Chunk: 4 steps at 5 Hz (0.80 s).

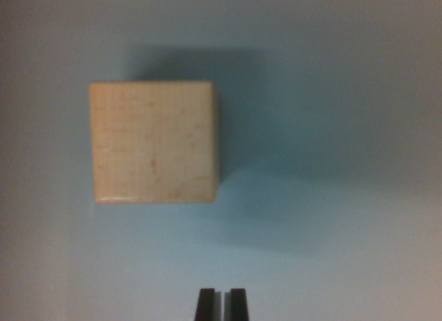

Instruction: Push wooden cube

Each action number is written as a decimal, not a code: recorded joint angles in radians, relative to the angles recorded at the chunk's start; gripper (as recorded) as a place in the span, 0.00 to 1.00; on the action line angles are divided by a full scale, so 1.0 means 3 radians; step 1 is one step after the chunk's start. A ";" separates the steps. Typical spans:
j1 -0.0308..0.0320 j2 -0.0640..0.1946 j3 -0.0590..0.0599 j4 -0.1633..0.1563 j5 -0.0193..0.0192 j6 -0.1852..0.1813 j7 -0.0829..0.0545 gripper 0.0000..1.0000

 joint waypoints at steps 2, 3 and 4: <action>0.0029 0.0044 0.0026 -0.0065 -0.0010 -0.0104 0.0043 0.00; 0.0053 0.0082 0.0048 -0.0120 -0.0018 -0.0192 0.0080 0.00; 0.0053 0.0082 0.0048 -0.0120 -0.0018 -0.0192 0.0080 0.00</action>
